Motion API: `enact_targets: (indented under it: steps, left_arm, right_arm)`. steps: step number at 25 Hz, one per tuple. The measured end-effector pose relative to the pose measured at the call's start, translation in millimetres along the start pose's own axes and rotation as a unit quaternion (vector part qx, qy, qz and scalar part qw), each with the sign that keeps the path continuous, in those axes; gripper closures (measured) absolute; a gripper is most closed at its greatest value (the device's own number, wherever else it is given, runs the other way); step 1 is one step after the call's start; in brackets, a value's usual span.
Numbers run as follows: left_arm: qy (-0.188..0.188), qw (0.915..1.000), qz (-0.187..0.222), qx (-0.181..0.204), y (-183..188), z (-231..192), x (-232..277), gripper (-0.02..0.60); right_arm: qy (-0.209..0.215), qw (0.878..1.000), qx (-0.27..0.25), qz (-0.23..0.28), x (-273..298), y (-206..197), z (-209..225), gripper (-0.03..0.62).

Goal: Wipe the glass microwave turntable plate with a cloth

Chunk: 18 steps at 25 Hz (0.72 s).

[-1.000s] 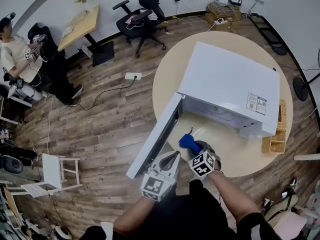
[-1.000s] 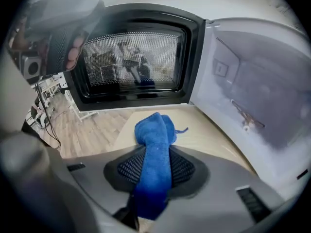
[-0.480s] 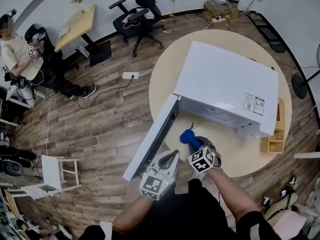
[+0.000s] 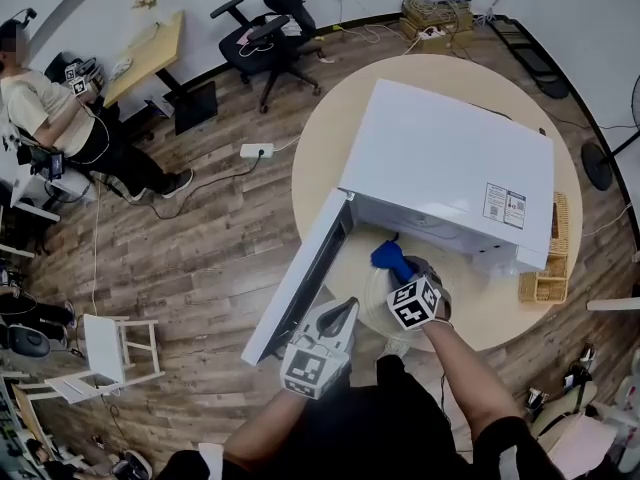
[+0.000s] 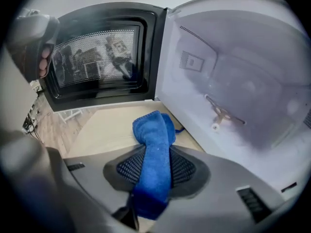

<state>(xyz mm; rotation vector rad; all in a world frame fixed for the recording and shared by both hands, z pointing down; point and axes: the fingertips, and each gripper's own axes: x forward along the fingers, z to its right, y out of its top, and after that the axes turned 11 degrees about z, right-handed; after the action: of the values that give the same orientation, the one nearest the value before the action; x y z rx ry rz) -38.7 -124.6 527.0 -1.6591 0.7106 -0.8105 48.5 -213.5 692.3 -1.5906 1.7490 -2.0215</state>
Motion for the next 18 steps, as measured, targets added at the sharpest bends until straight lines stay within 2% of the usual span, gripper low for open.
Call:
enact_targets:
  steps: [9,14,18]
  left_arm:
    - [0.013,0.9999,0.002,0.009,1.4,-6.9,0.6,0.575]
    - [0.009,0.9999,0.000,0.009,-0.9,-4.4,2.7,0.575]
    - [0.008,0.9999,-0.001,0.007,-2.5,-2.7,1.6,0.575]
  right_arm:
    - [-0.040,0.999,0.031,-0.001,-2.1,-11.3,42.4,0.468]
    - [-0.043,0.999,0.017,-0.001,-3.7,-10.1,44.3,0.470]
    - [-0.036,0.999,0.019,0.026,-20.8,8.4,32.6,0.471]
